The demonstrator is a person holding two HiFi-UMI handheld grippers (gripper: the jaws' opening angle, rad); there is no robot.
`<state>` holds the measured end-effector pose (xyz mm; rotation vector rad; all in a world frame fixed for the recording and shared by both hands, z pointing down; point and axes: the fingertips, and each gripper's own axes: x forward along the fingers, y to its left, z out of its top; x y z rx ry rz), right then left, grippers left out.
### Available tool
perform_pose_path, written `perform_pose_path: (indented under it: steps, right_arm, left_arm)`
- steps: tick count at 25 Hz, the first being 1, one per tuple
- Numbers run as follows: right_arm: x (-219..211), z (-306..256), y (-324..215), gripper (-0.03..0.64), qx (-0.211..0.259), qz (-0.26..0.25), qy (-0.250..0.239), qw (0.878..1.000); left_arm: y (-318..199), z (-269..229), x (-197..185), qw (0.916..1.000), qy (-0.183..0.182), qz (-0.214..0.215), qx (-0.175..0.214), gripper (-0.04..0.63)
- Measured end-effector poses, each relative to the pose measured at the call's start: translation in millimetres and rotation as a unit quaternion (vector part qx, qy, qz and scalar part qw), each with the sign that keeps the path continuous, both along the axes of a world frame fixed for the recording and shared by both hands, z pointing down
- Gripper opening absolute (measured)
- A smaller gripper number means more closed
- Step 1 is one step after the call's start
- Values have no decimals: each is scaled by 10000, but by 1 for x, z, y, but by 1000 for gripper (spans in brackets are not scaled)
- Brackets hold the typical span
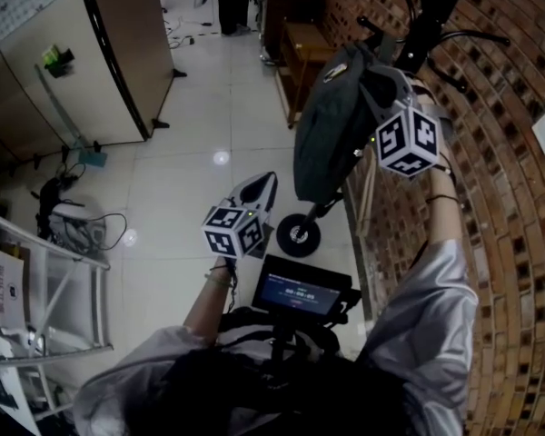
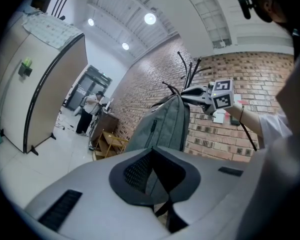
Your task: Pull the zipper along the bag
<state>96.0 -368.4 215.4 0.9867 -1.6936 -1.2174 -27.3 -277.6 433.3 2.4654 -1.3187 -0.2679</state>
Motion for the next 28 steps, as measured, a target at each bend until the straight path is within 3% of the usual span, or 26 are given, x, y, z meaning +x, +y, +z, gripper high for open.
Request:
perform_pose_path:
  steps: [7, 14, 22, 28]
  right_arm:
    - [10, 0, 2, 66, -251, -337, -485, 9979]
    - [5, -10, 5, 32, -143, -684, -366, 9969]
    - [4, -17, 4, 20, -56, -667, -401, 9969]
    - [8, -17, -3, 17, -56, -433, -453, 9980]
  left_arm:
    - [-5, -8, 20, 9997, 153, -156, 61, 8]
    - [-2, -5, 31, 9995, 74, -313, 78, 8]
    - [-2, -3, 24, 9987, 118, -489, 62, 8]
    - [-7, -7, 26, 9994, 105, -318, 79, 8]
